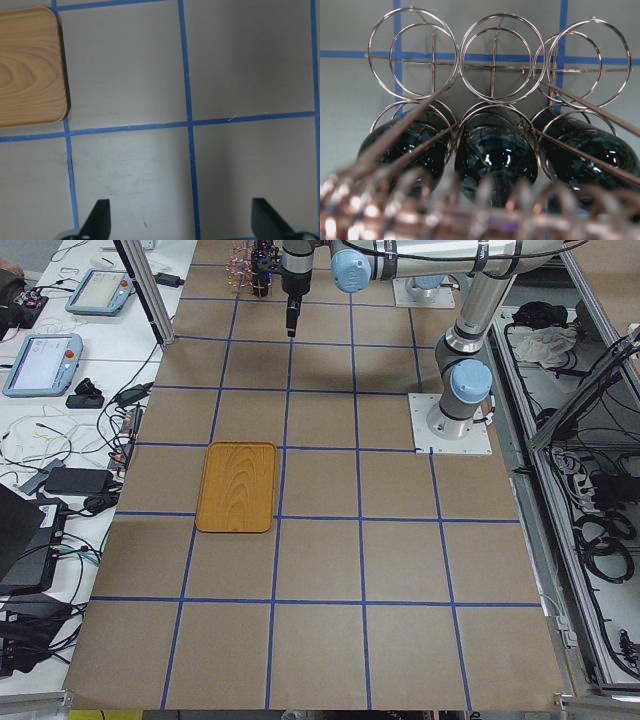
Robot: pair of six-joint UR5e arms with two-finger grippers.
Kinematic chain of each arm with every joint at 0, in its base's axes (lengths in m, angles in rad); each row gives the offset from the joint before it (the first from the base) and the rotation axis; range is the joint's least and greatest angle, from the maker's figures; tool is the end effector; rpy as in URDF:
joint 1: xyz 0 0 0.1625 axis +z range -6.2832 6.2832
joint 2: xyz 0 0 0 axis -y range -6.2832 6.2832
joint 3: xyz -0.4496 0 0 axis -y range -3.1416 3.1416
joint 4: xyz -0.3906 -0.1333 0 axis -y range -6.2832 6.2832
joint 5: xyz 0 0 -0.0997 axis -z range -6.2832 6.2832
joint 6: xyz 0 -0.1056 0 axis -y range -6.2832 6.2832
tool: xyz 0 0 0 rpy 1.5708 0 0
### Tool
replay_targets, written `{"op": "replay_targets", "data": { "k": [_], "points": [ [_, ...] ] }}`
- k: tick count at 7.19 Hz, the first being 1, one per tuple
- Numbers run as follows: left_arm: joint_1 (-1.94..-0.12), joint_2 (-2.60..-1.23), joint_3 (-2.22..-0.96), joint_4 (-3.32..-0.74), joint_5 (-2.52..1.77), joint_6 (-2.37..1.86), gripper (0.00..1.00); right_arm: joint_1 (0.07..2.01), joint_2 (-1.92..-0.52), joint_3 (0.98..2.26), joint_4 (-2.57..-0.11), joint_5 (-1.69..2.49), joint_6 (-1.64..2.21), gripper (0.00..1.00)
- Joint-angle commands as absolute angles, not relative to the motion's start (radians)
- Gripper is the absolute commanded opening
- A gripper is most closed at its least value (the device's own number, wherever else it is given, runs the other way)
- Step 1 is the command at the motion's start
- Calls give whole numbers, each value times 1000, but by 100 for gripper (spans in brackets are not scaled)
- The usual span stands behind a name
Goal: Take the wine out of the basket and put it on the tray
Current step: 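Grasp the neck of a dark wine bottle with the right gripper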
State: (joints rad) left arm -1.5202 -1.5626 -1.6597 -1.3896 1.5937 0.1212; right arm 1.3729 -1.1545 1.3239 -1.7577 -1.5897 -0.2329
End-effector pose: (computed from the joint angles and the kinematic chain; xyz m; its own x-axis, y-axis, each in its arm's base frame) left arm -0.1057 -0.5014 0.4856 -0.9971 0.0677 -0.0347 0.0708 0.9928 -0.0968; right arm -0.0027 -0.6811 0.4040 -0.9991 -0.0347 0.0224 -0.0350 0.9993 -0.0127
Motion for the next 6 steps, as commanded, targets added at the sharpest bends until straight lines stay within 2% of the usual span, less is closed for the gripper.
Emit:
{"op": "replay_targets", "data": {
  "k": [1, 3, 6],
  "points": [
    [-1520, -1565, -1660, -1388, 1594, 123, 100, 1373, -1163, 1315, -1761, -1589, -232, 19],
    [-1520, -1565, -1660, -1388, 1594, 121, 100, 1373, -1190, 1304, -1759, -1583, -229, 12],
    [-1520, -1565, -1660, -1388, 1592, 121, 100, 1373, -1290, 1229, -1665, -1589, -226, 16]
  ]
}}
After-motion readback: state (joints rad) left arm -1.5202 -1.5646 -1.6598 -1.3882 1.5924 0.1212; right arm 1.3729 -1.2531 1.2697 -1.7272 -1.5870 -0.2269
